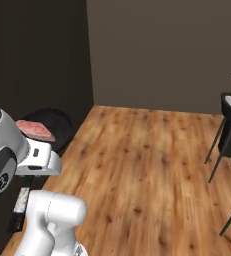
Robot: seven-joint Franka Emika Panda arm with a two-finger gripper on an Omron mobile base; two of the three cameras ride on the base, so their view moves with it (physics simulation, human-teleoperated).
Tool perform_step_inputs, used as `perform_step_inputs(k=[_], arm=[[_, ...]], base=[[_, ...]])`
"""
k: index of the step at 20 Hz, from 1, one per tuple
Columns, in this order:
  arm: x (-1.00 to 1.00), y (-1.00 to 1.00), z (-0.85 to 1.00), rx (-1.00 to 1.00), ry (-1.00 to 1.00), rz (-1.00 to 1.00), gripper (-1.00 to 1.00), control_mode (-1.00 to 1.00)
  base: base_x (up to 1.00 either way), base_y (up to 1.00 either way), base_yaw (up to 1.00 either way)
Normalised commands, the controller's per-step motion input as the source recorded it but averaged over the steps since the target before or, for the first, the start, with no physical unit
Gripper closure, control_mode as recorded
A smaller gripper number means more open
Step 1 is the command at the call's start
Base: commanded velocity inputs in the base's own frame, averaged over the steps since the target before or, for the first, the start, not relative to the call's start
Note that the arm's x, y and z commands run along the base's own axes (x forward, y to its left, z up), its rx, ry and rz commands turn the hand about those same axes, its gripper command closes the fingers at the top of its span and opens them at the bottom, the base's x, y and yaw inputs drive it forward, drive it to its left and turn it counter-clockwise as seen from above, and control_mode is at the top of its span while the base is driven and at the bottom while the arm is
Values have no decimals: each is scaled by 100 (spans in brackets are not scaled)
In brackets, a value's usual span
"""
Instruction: Pick up the pan with the steak in it and place it on the dining table. Then place the steak on the plate.
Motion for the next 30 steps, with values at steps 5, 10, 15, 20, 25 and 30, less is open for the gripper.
perform_step_inputs(k=[5,10,15,20,25,30], arm=[[0,0,0,0,0,0,100,100],[0,0,0,0,0,0,100,100],[0,0,0,0,0,0,100,100],[0,0,0,0,0,0,100,100],[0,0,0,0,0,0,100,100],[0,0,0,0,0,0,100,100]], base=[[100,33,-10],[100,33,-10],[100,33,-10],[100,33,-10],[100,33,-11],[65,20,-34]])
